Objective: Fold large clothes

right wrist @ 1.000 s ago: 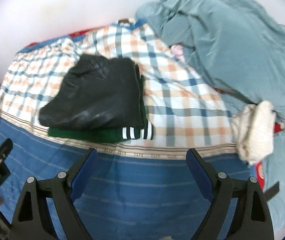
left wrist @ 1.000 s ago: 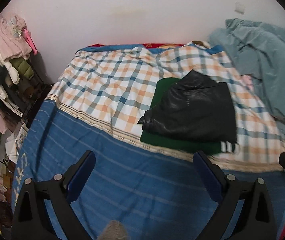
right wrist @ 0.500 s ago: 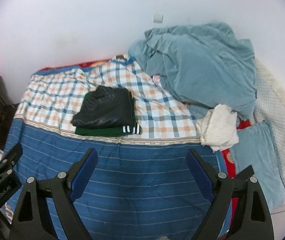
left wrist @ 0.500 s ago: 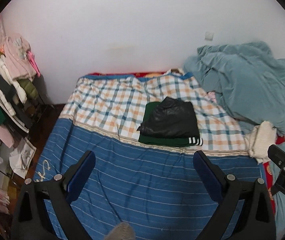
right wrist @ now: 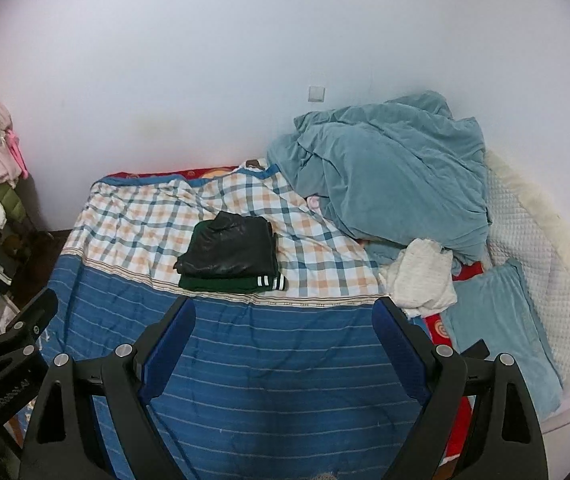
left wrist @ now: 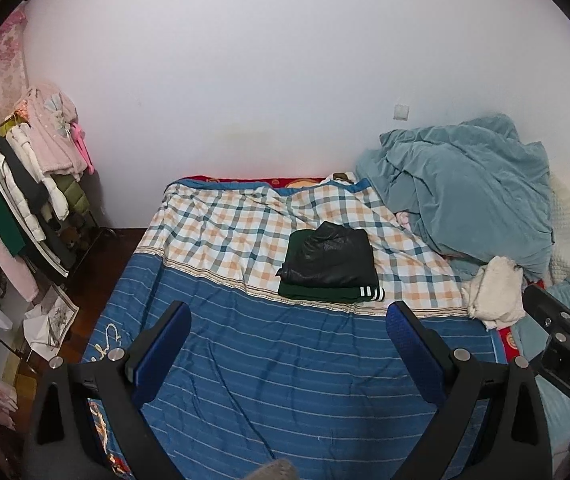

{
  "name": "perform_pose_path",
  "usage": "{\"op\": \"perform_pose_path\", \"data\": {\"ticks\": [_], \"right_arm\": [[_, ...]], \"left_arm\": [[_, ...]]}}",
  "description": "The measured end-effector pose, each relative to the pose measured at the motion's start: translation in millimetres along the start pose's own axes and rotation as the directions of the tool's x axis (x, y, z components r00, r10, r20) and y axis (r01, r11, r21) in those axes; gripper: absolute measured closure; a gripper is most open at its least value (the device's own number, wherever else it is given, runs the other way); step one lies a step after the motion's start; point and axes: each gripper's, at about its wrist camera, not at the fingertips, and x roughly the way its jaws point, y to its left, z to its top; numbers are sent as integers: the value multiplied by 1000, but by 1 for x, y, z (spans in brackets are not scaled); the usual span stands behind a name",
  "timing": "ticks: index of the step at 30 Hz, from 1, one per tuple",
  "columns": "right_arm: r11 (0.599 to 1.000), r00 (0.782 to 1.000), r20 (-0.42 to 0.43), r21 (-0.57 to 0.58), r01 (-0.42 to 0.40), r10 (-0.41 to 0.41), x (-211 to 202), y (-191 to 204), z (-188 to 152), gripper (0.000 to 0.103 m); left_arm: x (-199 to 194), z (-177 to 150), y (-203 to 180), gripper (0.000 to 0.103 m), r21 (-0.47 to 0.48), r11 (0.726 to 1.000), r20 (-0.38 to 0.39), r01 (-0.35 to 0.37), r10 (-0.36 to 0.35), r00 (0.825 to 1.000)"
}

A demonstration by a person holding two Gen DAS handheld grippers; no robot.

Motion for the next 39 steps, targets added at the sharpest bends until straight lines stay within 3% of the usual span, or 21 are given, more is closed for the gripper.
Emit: {"op": "perform_pose_path", "data": {"ticks": [12,39], "right_arm": [[1000,999,47,0,-13,13,-58,-4,-20,6],[999,994,101,-21,-29,31,-88,0,-24,3]], "left_arm": [[-33,-13,6,2,-15,1000,41,-1,2,999],[-58,-18,9,1,-11,1000,81,-5,6,997]]}}
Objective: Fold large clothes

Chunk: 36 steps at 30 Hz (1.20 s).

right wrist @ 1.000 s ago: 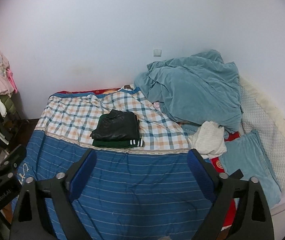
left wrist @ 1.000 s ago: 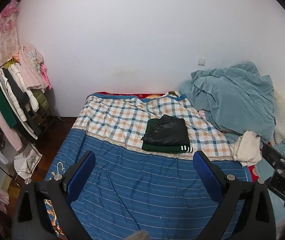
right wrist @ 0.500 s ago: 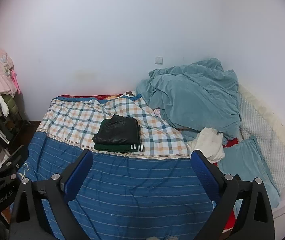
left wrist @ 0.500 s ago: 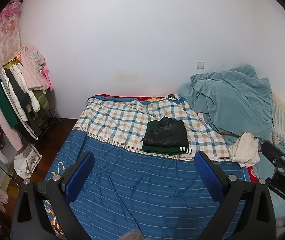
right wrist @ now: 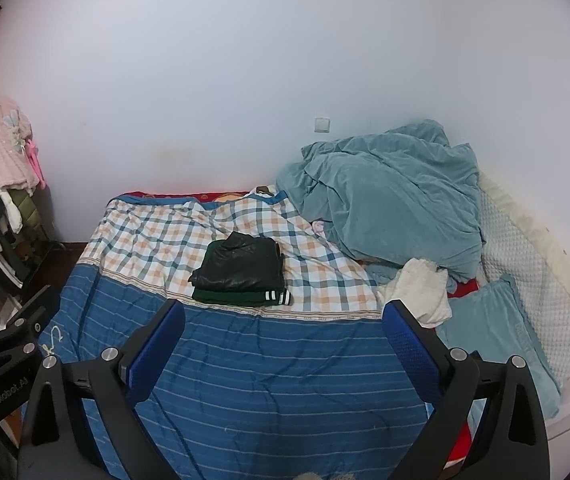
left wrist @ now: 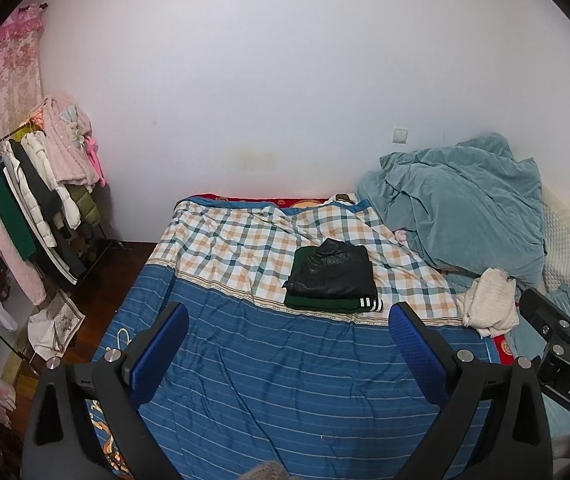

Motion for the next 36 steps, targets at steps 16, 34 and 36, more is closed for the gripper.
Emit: {"op": "perform_pose_path", "data": {"ticks": [16,34,36], "right_arm": [[1000,1000,-12,13,-15,15,-2,-4,-7,2],[1000,1000,-12,14,-13,13,-9,-4,-20,2],[1000,1000,-11,16,-13,13,-11,-4,-22,2]], "left_arm": [[-11,3,3,1,3,1000,19,12,-12,1000],[-14,1,5,1,5,1000,18,14,-14,1000],[-15,1,5,1,6,1000,19,13,-13,1000]]}}
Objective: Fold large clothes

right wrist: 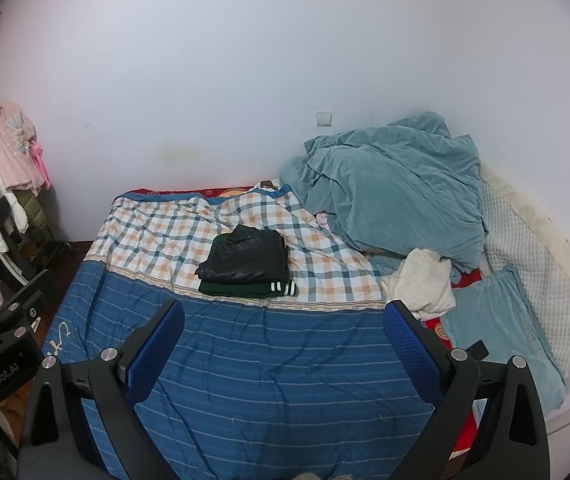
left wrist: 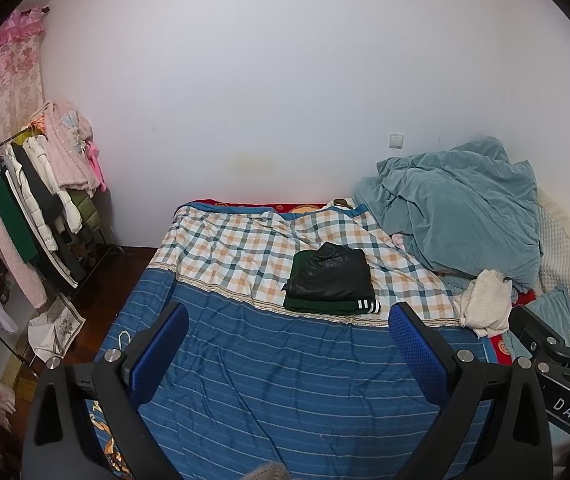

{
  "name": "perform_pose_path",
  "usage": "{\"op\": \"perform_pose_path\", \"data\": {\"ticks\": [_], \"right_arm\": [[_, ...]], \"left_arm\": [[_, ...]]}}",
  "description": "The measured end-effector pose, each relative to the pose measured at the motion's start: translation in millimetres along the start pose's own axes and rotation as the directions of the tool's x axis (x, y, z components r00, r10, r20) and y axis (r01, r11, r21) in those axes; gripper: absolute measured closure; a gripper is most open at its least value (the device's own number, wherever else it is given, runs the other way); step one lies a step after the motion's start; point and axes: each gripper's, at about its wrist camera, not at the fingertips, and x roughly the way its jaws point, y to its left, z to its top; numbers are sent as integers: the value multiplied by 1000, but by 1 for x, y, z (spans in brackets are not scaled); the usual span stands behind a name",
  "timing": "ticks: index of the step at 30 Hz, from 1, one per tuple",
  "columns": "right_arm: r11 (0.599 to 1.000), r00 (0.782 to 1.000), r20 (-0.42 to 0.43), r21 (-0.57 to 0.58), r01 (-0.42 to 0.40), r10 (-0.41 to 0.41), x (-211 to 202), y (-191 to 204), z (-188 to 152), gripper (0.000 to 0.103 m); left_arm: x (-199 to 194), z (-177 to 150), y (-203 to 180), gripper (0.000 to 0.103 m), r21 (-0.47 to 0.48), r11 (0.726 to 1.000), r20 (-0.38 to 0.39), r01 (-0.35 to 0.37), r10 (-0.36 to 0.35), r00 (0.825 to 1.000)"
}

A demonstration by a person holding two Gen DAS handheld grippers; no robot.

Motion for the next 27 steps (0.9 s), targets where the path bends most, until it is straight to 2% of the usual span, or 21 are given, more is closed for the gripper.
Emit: {"op": "perform_pose_path", "data": {"ticks": [27], "right_arm": [[1000,1000,-8,-4,-3,3,-3,3,-9,2]], "left_arm": [[-9,-15,11,1,-6,1000,-11,6,-6,1000]]}}
